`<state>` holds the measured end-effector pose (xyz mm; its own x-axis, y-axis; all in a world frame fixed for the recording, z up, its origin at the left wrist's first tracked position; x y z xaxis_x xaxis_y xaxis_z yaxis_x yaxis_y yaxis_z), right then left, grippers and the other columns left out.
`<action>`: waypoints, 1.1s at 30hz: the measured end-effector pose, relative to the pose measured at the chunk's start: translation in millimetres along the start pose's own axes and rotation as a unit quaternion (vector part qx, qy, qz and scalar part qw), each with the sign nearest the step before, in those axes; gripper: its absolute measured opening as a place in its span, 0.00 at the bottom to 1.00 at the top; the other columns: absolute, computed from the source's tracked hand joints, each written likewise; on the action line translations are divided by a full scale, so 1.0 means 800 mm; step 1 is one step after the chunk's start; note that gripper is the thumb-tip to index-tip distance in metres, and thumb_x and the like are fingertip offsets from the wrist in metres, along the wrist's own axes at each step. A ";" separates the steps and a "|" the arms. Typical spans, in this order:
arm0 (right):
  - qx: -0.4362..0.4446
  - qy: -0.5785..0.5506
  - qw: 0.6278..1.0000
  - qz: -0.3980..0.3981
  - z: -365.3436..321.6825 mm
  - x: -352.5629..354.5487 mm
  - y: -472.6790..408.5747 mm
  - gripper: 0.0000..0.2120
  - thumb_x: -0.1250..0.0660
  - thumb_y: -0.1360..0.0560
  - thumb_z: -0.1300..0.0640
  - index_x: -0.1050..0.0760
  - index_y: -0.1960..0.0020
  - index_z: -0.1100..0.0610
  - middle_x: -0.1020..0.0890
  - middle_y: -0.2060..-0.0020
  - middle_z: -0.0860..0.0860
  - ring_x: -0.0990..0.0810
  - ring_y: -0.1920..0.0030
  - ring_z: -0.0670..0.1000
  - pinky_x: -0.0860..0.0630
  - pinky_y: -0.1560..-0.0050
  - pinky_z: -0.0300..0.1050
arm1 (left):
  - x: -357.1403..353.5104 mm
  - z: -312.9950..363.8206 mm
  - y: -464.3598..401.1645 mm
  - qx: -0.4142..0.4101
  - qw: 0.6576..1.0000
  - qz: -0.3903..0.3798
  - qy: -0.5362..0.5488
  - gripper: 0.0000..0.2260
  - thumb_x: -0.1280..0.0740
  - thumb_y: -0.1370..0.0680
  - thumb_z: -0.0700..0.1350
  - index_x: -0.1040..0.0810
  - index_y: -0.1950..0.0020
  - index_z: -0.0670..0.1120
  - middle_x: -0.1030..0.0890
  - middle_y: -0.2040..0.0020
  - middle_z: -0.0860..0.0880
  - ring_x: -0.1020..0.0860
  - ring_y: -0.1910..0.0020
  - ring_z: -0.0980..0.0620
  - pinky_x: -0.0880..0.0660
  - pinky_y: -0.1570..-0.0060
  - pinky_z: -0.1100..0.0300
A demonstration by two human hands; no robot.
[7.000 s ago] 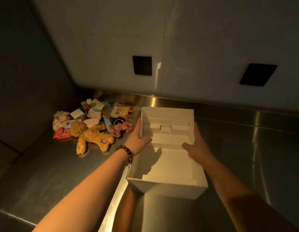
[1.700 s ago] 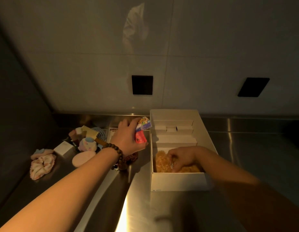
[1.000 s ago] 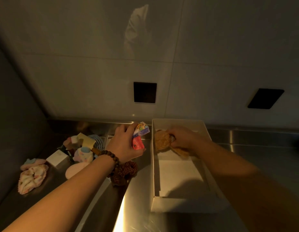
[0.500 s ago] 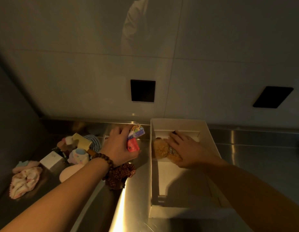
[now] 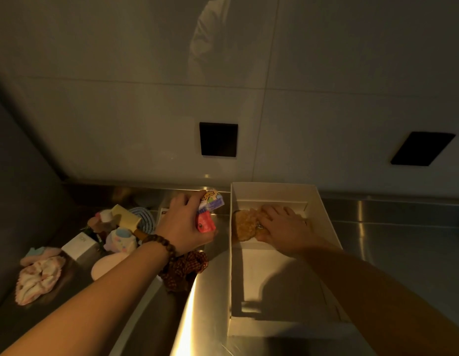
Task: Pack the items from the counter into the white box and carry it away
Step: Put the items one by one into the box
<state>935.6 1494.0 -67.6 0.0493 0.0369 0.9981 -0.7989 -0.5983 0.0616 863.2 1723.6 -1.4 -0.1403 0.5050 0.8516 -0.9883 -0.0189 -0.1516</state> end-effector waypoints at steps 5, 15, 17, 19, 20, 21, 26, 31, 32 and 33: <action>-0.038 -0.121 0.991 0.052 -0.002 0.041 0.007 0.32 0.36 0.24 0.46 0.42 0.24 0.51 0.39 0.26 0.53 0.43 0.26 0.54 0.42 0.27 0.53 | 0.012 0.014 0.000 -0.020 1.000 0.001 0.002 0.40 0.26 0.35 0.58 0.41 0.28 0.54 0.34 0.38 0.48 0.35 0.38 0.49 0.30 0.43 0.55; -0.117 -0.656 0.742 0.068 -0.074 0.150 0.038 0.23 0.36 0.22 0.50 0.34 0.29 0.53 0.22 0.46 0.52 0.20 0.52 0.45 0.22 0.62 0.33 | 0.020 0.095 0.003 -0.136 0.990 -0.012 -0.038 0.42 0.27 0.37 0.60 0.42 0.29 0.56 0.34 0.39 0.50 0.33 0.42 0.52 0.31 0.49 0.63; -0.118 -0.680 0.720 0.068 -0.083 0.155 0.046 0.23 0.33 0.23 0.54 0.33 0.30 0.54 0.21 0.47 0.54 0.19 0.51 0.49 0.20 0.60 0.36 | 0.020 0.104 0.008 -0.151 0.988 -0.017 -0.037 0.42 0.27 0.37 0.60 0.43 0.29 0.55 0.35 0.39 0.50 0.34 0.41 0.52 0.31 0.49 0.63; -0.129 -0.715 0.683 0.073 -0.084 0.157 0.054 0.21 0.32 0.24 0.60 0.31 0.33 0.57 0.20 0.50 0.56 0.18 0.52 0.52 0.19 0.58 0.39 | 0.021 0.110 0.014 -0.164 0.986 -0.027 -0.023 0.42 0.27 0.37 0.59 0.43 0.28 0.56 0.35 0.38 0.50 0.33 0.40 0.52 0.32 0.48 0.64; -0.132 -0.727 0.670 0.074 -0.083 0.157 0.058 0.20 0.32 0.25 0.62 0.30 0.34 0.57 0.19 0.52 0.56 0.18 0.54 0.52 0.19 0.59 0.40 | 0.021 0.112 0.017 -0.167 0.985 -0.036 -0.015 0.43 0.26 0.36 0.58 0.44 0.27 0.56 0.35 0.38 0.50 0.32 0.41 0.53 0.32 0.49 0.66; -0.134 -0.732 0.663 0.074 -0.082 0.157 0.061 0.20 0.31 0.25 0.63 0.30 0.35 0.58 0.19 0.53 0.56 0.18 0.56 0.52 0.19 0.60 0.41 | 0.020 0.113 0.020 -0.168 0.985 -0.045 -0.008 0.43 0.26 0.36 0.57 0.45 0.27 0.57 0.36 0.37 0.51 0.31 0.43 0.53 0.31 0.51 0.68; -0.145 -0.756 0.632 0.090 -0.063 0.151 0.076 0.19 0.31 0.26 0.65 0.29 0.37 0.56 0.18 0.50 0.56 0.15 0.55 0.51 0.18 0.62 0.41 | 0.024 0.114 0.032 -0.154 0.987 -0.047 0.016 0.41 0.26 0.35 0.56 0.45 0.27 0.56 0.36 0.33 0.51 0.29 0.45 0.55 0.30 0.53 0.68; -0.183 -0.676 0.713 0.036 -0.017 0.098 0.092 0.19 0.29 0.28 0.64 0.26 0.45 0.44 0.21 0.43 0.54 0.17 0.50 0.53 0.18 0.59 0.43 | 0.036 0.081 0.041 -0.079 0.996 -0.032 0.018 0.22 0.28 0.31 0.57 0.34 0.43 0.55 0.27 0.54 0.59 0.28 0.59 0.61 0.32 0.64 0.70; -0.185 -0.646 0.740 0.004 -0.017 0.080 0.093 0.21 0.28 0.29 0.65 0.27 0.47 0.41 0.22 0.44 0.53 0.17 0.51 0.52 0.19 0.61 0.41 | 0.036 0.074 0.043 -0.068 0.997 -0.038 0.004 0.20 0.29 0.30 0.58 0.33 0.45 0.56 0.28 0.56 0.59 0.28 0.59 0.61 0.31 0.64 0.69; -0.184 -0.626 0.757 -0.029 -0.019 0.061 0.094 0.24 0.27 0.30 0.66 0.27 0.47 0.40 0.22 0.45 0.52 0.18 0.51 0.51 0.20 0.63 0.40 | 0.035 0.069 0.043 -0.059 0.997 -0.043 -0.008 0.19 0.30 0.30 0.58 0.32 0.45 0.55 0.28 0.56 0.58 0.27 0.58 0.59 0.30 0.63 0.67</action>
<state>868.7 1463.3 -14.7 0.4364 -0.8712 0.2249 -0.8751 -0.3529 0.3311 821.6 1689.6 45.1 -0.0571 0.4872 0.8714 -0.9827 0.1265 -0.1351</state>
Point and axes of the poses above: each hand's wrist, its own y-axis away from the middle knuckle, its own x-axis out of the back of the hand, z = x × y, the point moved 6 cm from there along -y, towards the middle knuckle
